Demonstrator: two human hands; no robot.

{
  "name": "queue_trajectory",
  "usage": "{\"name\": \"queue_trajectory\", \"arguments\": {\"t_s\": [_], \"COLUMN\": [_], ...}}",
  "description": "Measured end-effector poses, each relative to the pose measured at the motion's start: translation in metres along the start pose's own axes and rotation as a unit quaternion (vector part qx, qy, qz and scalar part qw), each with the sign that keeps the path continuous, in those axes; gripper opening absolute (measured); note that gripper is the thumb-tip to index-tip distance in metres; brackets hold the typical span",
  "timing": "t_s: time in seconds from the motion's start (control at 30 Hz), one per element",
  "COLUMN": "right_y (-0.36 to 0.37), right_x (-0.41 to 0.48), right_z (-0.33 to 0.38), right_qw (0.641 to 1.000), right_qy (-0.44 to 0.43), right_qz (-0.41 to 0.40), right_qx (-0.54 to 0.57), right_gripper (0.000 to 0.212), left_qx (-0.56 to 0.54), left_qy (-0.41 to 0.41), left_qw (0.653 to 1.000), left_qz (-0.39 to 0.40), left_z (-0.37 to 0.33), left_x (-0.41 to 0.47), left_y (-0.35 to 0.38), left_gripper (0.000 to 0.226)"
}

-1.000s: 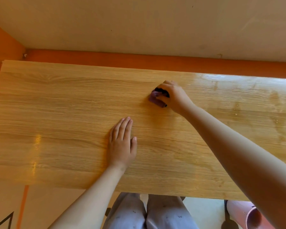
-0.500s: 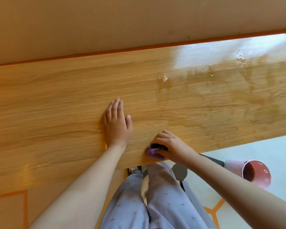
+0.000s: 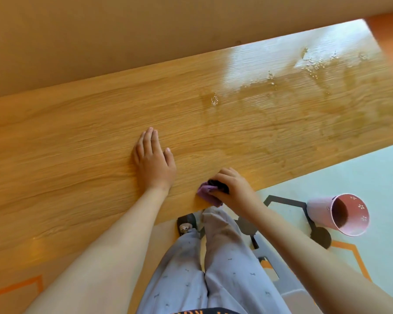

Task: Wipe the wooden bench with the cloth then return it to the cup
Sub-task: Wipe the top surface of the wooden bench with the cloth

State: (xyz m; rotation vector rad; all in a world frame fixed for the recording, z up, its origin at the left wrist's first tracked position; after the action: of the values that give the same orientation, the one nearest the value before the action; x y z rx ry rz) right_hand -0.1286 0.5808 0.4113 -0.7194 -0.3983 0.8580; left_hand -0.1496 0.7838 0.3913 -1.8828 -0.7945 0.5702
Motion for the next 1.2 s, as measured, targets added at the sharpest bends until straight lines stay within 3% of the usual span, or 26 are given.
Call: {"name": "queue_trajectory", "arguments": {"t_s": [0.2,0.4,0.5,0.67,0.77,0.87,1.0,1.1,1.2], "right_y": [-0.027,-0.086,-0.065,0.008,0.008,-0.041,-0.116,-0.127,-0.094], "right_x": [-0.035,-0.083,-0.073,-0.019,-0.009,-0.027,-0.067,-0.08,-0.057], "right_z": [-0.018,-0.065,-0.048,0.011,0.01,-0.03,-0.092,-0.106,-0.077], "right_qw": [0.987,0.93,0.93,0.98,0.988,0.971,0.922,0.894,0.914], "right_qy": [0.113,0.267,0.262,0.131,0.094,0.151,0.267,0.324,0.284], "right_qz": [-0.11,-0.245,-0.253,-0.151,-0.122,-0.183,-0.266,-0.296,-0.275], "right_qx": [-0.002,-0.065,-0.055,-0.007,-0.014,-0.029,-0.091,-0.095,-0.092], "right_gripper": [0.014,0.009,0.009,0.012,0.016,0.014,0.012,0.017,0.01], "left_qx": [0.002,0.01,0.008,0.013,0.015,0.011,0.008,0.011,0.017], "left_qy": [0.003,0.004,0.003,0.006,0.005,0.005,0.004,0.003,0.0], "left_qw": [1.0,1.0,1.0,1.0,1.0,1.0,1.0,1.0,1.0], "left_qz": [0.001,0.007,0.007,0.006,0.002,-0.005,-0.004,-0.004,0.0], "left_z": [0.001,0.0,0.0,-0.002,-0.002,-0.003,-0.002,-0.002,-0.002], "left_x": [0.001,0.0,0.0,-0.001,0.0,-0.001,-0.001,-0.001,-0.001], "left_y": [0.001,0.001,0.0,-0.001,-0.001,-0.002,-0.002,-0.001,-0.001], "left_gripper": [0.053,0.053,0.053,0.053,0.053,0.052,0.052,0.052,0.052]}}
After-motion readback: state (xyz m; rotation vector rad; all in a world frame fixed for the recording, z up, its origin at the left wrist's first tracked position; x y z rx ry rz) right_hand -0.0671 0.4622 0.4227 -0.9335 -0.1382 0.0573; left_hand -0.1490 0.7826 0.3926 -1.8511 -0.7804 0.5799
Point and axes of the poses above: each hand's wrist, its own x-axis towards the middle knuckle, its own y-axis out of the palm, z = x × y, the point moved 7 cm from there along x, towards the middle knuckle, and after that the axes turned 15 degrees about -y, right-handed, at the moved point
